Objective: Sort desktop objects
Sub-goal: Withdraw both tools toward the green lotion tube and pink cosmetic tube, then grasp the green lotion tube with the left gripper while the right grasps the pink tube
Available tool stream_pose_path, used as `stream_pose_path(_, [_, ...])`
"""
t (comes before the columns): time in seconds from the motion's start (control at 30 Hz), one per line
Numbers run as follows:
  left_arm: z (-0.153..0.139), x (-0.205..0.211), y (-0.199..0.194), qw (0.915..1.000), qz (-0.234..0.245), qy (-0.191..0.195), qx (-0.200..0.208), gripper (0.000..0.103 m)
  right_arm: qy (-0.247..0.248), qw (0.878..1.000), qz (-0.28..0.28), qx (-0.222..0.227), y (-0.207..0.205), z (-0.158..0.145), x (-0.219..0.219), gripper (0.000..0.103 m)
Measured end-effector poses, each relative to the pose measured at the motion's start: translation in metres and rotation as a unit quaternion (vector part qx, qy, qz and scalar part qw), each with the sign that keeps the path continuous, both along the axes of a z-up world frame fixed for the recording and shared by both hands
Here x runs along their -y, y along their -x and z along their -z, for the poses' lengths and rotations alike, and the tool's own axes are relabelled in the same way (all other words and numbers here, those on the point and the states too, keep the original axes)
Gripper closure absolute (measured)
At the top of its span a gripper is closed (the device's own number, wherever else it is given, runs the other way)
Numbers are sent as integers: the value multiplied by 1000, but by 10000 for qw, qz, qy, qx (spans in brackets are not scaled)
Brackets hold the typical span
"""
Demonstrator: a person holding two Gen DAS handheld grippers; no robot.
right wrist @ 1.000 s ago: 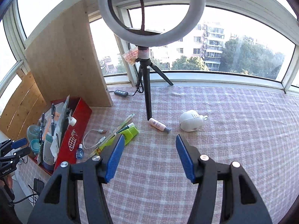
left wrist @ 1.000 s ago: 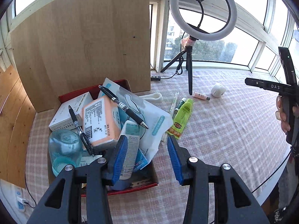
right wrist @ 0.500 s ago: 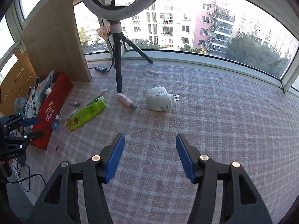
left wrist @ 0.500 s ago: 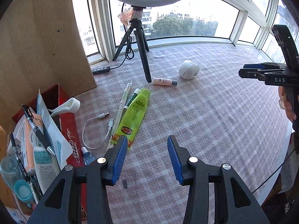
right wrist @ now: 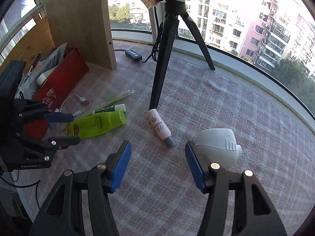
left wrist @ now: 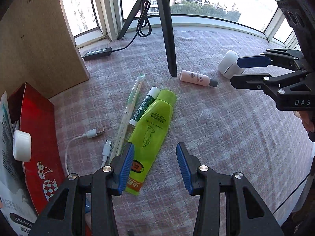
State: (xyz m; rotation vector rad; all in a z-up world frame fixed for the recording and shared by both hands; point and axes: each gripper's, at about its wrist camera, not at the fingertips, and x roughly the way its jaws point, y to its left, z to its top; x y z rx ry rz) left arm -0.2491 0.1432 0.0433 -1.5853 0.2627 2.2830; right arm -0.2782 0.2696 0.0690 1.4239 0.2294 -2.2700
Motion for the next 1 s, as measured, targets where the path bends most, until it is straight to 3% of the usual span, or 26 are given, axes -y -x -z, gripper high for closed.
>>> stream_pose_path(0.3, [20,-10,16,9995,65,314,16,60,-71,9995,-239,193,33,33,16,47])
stream_pose_path(0.83, [23,-7,17,9992,275,92,259,60,-329,9961,-763,285,44,43,40,48])
stream_pose_path(1.0, [26,-9,15,9985,359,139,379,58,-488,9949,-753,454,50,54,41,56])
